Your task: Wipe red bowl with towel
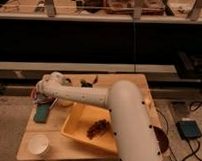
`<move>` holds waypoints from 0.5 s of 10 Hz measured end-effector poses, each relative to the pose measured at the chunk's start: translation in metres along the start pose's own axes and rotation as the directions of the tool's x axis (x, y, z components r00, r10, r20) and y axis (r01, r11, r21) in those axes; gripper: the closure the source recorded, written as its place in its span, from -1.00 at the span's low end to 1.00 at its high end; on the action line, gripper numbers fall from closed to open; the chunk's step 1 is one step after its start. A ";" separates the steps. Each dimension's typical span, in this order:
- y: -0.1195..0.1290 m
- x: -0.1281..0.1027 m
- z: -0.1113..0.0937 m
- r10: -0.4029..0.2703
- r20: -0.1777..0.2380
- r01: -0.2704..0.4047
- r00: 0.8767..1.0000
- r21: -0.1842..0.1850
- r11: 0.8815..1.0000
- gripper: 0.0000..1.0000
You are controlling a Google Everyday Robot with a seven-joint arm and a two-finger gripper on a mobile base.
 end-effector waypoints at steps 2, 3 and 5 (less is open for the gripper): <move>0.009 0.001 -0.003 0.024 -0.014 -0.025 1.000 -0.025 0.999 1.00; 0.016 0.003 -0.003 0.033 -0.019 -0.034 0.999 -0.039 0.999 1.00; 0.030 0.015 0.001 0.037 -0.029 -0.039 0.999 -0.074 0.996 1.00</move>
